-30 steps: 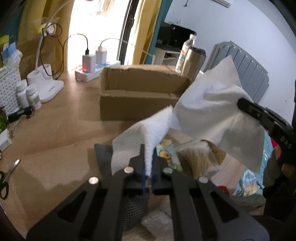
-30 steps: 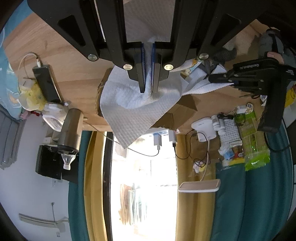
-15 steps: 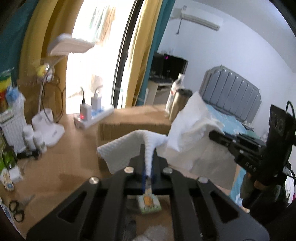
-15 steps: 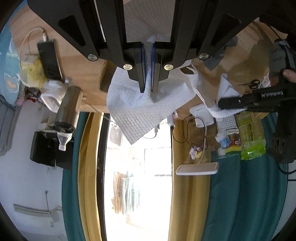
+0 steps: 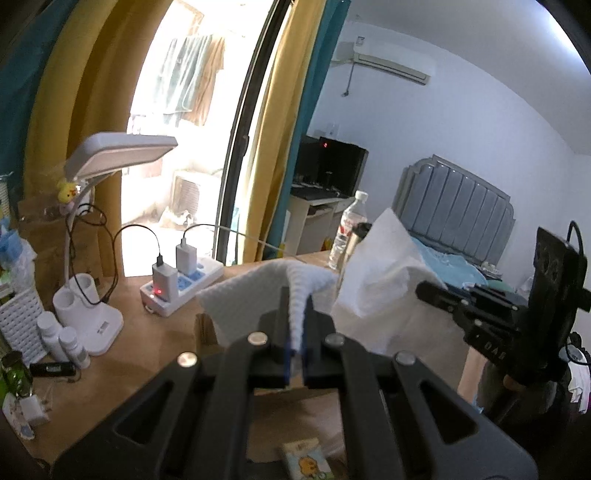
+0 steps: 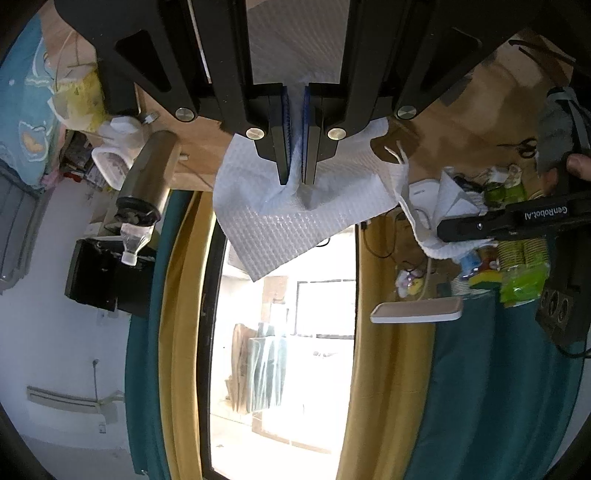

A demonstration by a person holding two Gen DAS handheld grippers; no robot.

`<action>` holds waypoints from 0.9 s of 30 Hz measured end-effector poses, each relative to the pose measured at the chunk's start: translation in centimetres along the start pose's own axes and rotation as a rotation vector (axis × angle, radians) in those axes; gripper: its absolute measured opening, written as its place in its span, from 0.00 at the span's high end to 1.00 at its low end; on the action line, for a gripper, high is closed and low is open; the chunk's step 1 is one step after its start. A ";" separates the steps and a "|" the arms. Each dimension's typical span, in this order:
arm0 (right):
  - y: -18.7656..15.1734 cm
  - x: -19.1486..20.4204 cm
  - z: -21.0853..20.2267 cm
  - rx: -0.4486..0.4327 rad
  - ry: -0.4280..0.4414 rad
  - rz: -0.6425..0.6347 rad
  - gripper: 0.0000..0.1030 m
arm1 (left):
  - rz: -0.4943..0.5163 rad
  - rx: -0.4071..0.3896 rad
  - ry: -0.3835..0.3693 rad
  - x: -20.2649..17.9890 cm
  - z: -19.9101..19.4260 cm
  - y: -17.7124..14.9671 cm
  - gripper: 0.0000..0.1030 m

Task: Organize soft objects
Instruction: 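Carry the white towels with both grippers and lower them into the cardboard box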

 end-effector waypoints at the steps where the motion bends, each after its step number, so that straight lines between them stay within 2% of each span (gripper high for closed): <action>1: 0.2 -0.3 0.2 -0.001 -0.004 0.000 0.94 | 0.000 0.002 -0.002 0.1 0.3 0.0 0.97; 9: 0.1 -1.7 3.0 0.023 -0.014 0.013 0.94 | -0.022 0.043 -0.020 1.6 4.8 -0.4 0.97; 23: -3.9 -4.0 8.5 0.127 -0.005 0.090 0.94 | -0.012 0.165 0.010 2.1 11.3 -3.7 0.97; 27: -5.7 -4.9 10.3 0.184 -0.019 0.120 0.94 | -0.006 0.205 0.018 2.0 12.5 -4.8 0.97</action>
Point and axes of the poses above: each gripper's, at about its wrist camera, not at the fingertips, and z roughly the way its jaws point, x to its left, y to its top, the point moved 6 cm from there along z, roughly the way its jaws point, and after that the axes turned 10 degrees about y, right-handed, at the moved point
